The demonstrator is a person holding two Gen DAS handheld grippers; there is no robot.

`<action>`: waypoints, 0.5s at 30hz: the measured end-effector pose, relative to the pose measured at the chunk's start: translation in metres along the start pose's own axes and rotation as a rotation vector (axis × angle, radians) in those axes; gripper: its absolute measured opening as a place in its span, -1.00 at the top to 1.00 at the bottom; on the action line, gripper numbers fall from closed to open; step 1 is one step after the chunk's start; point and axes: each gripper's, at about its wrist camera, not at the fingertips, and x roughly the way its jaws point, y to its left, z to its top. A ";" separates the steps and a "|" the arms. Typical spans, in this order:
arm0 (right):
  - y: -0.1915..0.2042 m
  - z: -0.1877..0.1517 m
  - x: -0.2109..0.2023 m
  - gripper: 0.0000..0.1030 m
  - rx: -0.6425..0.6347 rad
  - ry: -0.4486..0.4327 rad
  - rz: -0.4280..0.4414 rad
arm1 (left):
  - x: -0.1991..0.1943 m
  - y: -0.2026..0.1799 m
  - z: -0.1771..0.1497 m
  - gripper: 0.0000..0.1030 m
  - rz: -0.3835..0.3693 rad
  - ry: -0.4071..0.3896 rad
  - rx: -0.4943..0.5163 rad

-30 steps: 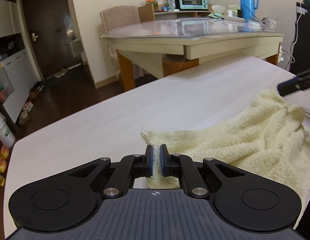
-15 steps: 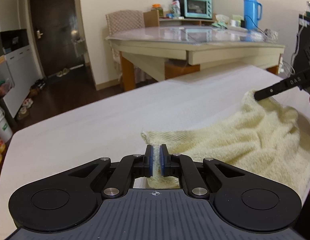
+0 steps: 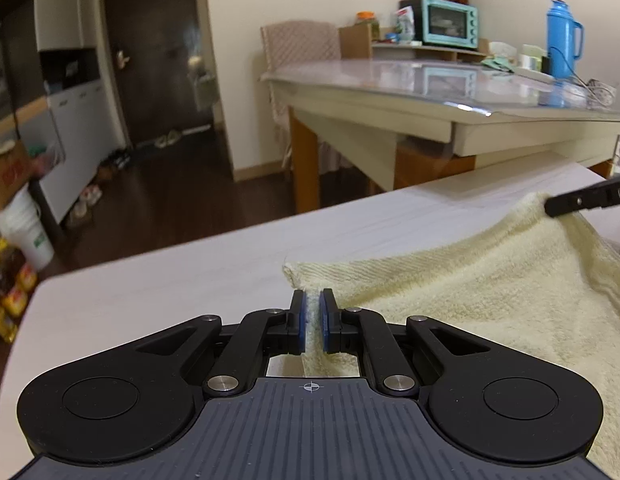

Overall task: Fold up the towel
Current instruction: 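Pull the towel edges apart with both tools to flatten it, then open both tools and release the flattened towel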

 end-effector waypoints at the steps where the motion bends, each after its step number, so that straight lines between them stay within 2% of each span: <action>1: 0.001 -0.001 0.002 0.74 -0.007 0.005 -0.006 | 0.002 -0.001 -0.001 0.83 0.006 0.010 0.004; 4: 0.002 -0.003 -0.002 0.59 -0.027 -0.010 -0.023 | 0.003 0.000 -0.002 0.60 0.026 0.008 0.002; 5: 0.002 -0.003 -0.005 0.48 -0.034 -0.019 -0.031 | 0.003 0.001 -0.002 0.44 0.031 0.006 -0.001; 7: 0.004 -0.003 -0.013 0.41 -0.049 -0.040 -0.047 | 0.001 0.007 -0.002 0.17 0.048 -0.014 -0.021; 10: 0.007 -0.005 -0.029 0.38 -0.049 -0.072 -0.036 | -0.005 0.013 -0.002 0.16 0.048 -0.031 -0.037; 12: 0.013 -0.008 -0.047 0.23 -0.050 -0.098 0.003 | -0.011 0.017 -0.002 0.12 0.047 -0.036 -0.041; 13: 0.018 -0.011 -0.058 0.14 -0.058 -0.110 0.027 | -0.019 0.017 -0.002 0.06 0.049 -0.039 -0.036; 15: 0.030 -0.021 -0.085 0.12 -0.104 -0.124 0.070 | -0.031 0.017 -0.006 -0.05 0.026 -0.035 -0.020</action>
